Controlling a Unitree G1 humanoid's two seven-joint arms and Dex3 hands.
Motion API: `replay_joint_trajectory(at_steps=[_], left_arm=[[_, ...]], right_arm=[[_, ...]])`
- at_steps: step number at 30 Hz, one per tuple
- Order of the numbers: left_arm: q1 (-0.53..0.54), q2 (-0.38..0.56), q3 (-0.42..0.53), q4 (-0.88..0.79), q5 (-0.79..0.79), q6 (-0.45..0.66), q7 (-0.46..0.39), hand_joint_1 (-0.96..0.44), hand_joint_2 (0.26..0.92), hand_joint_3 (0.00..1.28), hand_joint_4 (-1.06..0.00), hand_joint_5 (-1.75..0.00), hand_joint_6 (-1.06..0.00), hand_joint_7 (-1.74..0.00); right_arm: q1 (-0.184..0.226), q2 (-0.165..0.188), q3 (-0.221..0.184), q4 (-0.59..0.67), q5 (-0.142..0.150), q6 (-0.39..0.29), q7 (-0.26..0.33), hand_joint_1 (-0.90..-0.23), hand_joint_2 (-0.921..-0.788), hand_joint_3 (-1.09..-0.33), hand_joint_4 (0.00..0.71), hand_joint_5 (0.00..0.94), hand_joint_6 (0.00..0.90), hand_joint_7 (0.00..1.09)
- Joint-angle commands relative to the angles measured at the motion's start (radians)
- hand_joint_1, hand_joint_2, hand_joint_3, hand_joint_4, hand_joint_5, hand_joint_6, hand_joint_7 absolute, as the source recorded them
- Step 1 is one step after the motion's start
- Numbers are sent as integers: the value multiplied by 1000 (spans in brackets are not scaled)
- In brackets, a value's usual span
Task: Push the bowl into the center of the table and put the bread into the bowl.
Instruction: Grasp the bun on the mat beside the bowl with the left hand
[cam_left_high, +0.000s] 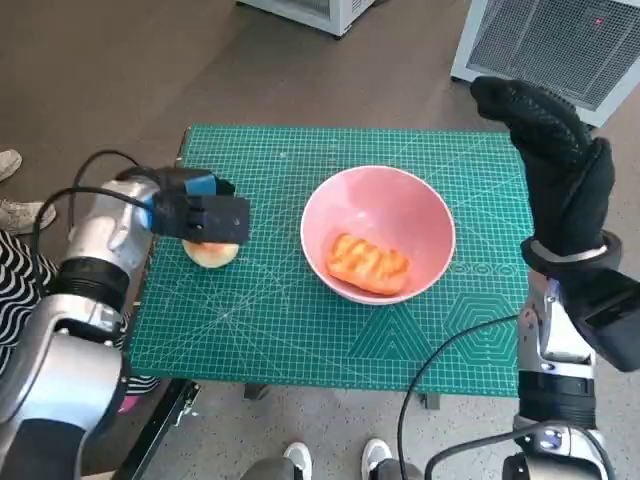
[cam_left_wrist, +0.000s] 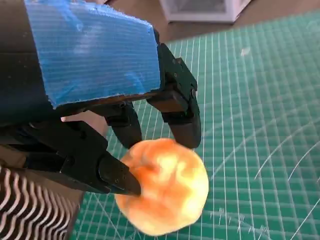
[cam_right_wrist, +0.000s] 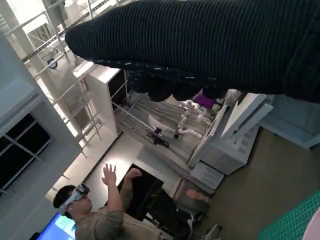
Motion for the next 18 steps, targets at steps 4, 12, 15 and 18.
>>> replay_joint_trajectory(at_steps=[4, 12, 15, 18], left_arm=[[-44, 70, 99, -196, -91, -44, -38, 1, 917, 26, -707, -1088, -716, -1132], [37, 103, 237, -516, -222, -64, -45, 1, 918, 21, -733, -1041, -697, -1170], [66, 95, 276, -620, -263, -75, -31, 1, 917, 19, -741, -1027, -696, -1176], [87, 84, 302, -703, -291, -81, -21, 1, 919, 19, -738, -1060, -691, -1155]], right_arm=[[7, 2, 3, 10, 0, 10, 2, -688, -921, -736, 153, 5, -1, 530], [5, 2, 2, 18, 4, 4, 6, -685, -921, -737, 151, 4, -1, 530], [6, 2, 2, 16, 3, 3, 6, -685, -921, -737, 151, 4, -1, 531], [8, 2, 3, 12, 1, 4, 4, -686, -921, -737, 151, 3, -1, 532]])
